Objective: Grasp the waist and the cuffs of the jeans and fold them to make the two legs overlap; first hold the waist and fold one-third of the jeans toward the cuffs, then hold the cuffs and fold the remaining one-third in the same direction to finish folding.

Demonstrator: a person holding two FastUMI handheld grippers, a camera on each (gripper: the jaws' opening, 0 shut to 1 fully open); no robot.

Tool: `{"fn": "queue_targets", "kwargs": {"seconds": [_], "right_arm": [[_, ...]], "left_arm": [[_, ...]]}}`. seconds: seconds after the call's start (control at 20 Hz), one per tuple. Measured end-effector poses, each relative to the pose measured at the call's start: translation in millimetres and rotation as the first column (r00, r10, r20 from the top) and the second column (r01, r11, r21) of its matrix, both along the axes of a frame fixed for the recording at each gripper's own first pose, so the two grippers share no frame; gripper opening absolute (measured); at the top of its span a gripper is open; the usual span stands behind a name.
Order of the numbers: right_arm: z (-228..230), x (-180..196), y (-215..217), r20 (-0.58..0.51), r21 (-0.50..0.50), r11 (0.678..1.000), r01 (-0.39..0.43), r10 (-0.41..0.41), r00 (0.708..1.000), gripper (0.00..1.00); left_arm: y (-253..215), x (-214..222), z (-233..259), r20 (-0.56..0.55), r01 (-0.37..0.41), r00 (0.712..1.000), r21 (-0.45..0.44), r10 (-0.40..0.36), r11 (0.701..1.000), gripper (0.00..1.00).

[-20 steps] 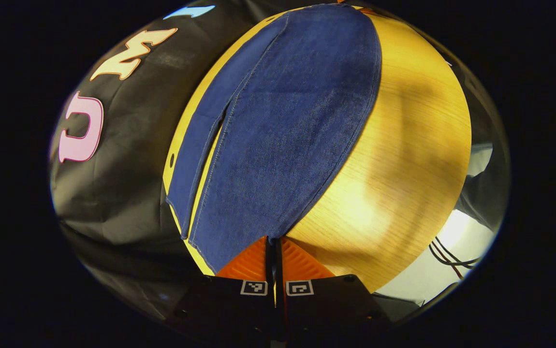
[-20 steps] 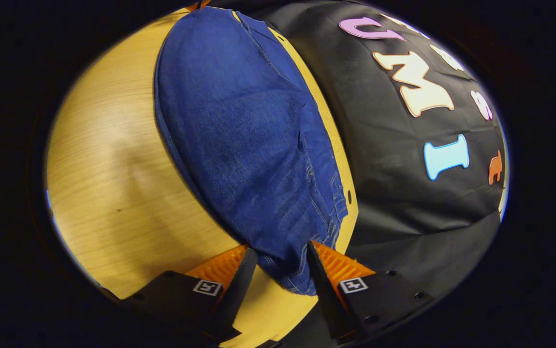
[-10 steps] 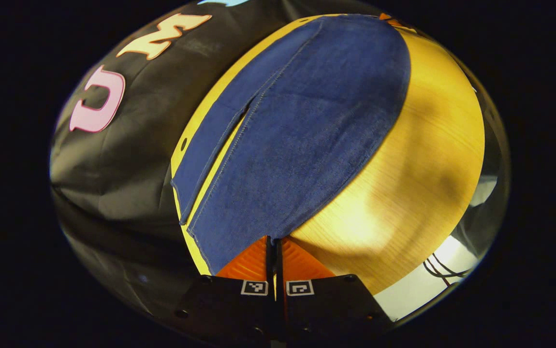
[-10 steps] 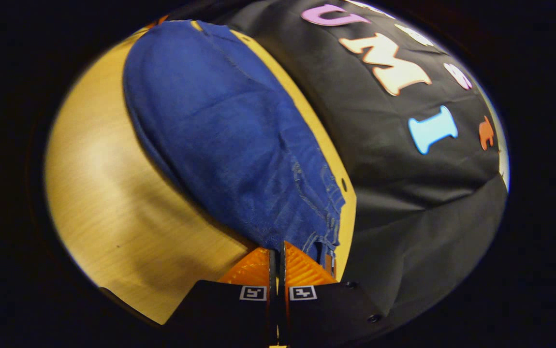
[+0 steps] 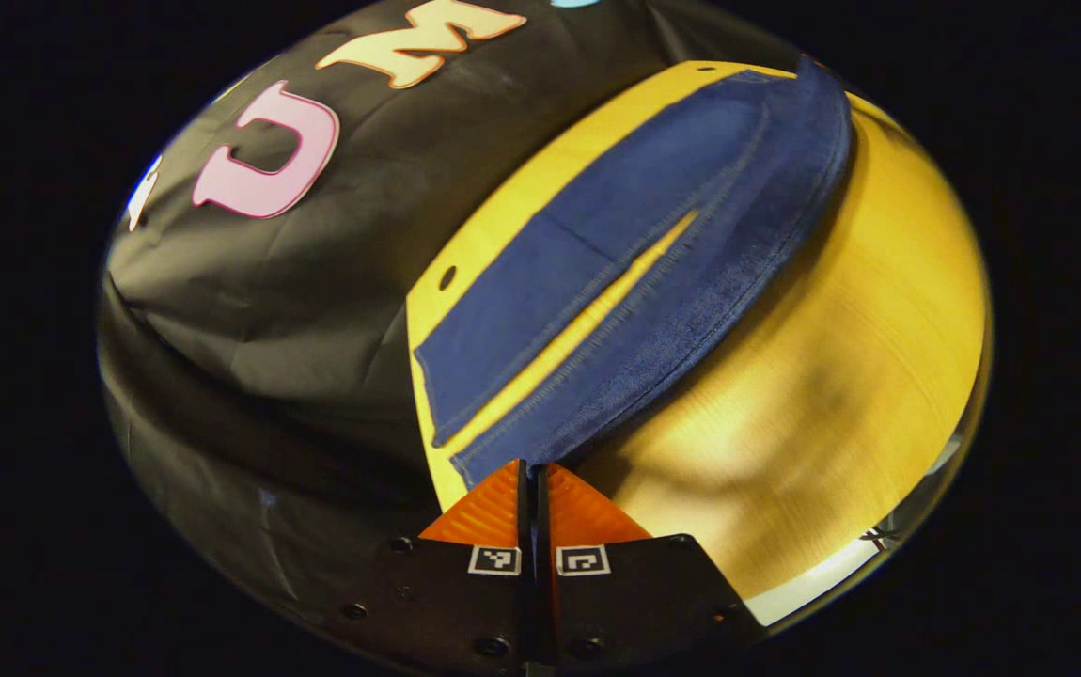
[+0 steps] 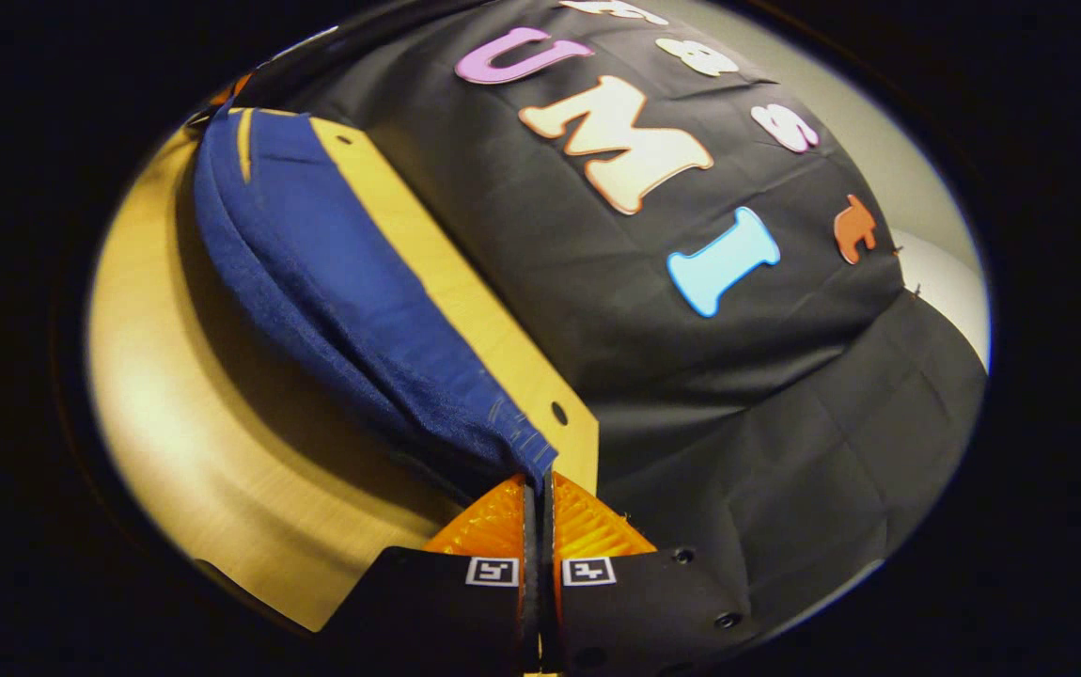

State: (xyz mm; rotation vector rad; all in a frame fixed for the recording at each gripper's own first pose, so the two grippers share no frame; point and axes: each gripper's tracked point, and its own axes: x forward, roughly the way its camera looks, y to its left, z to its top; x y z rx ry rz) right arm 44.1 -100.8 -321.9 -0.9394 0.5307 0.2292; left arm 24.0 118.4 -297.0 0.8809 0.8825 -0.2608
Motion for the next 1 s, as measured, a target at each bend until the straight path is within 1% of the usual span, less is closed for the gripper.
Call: {"fn": "queue_targets", "kwargs": {"seconds": [0.2, 0.45, 0.55, 0.65, 0.85, 1.0], "right_arm": [[7, 39, 12, 0.083, 0.067, 0.995, 0.073, -0.078, 0.994, 0.03], [-8, 91, 25, 0.127, 0.185, 0.97, 0.16, -0.185, 0.975, 0.02], [-19, 113, 32, 0.126, 0.235, 0.956, 0.176, -0.21, 0.97, 0.02], [-34, 132, 34, 0.108, 0.254, 0.95, 0.181, -0.213, 0.971, 0.02], [-78, 167, 46, 0.067, 0.252, 0.956, 0.149, -0.171, 0.983, 0.02], [-120, 180, 50, 0.008, 0.25, 0.957, 0.15, -0.157, 0.988, 0.02]], "left_arm": [[3, 50, 19, 0.056, -0.045, 0.997, 0.0, 0.045, 0.999, 0.0], [-3, 99, 9, 0.08, -0.173, 0.981, -0.066, 0.178, 0.983, 0.0], [-6, 120, 1, 0.094, -0.204, 0.973, -0.083, 0.211, 0.976, 0.0], [-9, 142, -8, 0.096, -0.225, 0.968, -0.091, 0.233, 0.97, 0.0], [-8, 174, -38, 0.069, -0.257, 0.963, -0.06, 0.261, 0.965, 0.0], [-12, 181, -62, 0.051, -0.259, 0.964, -0.031, 0.26, 0.965, 0.0]]}}
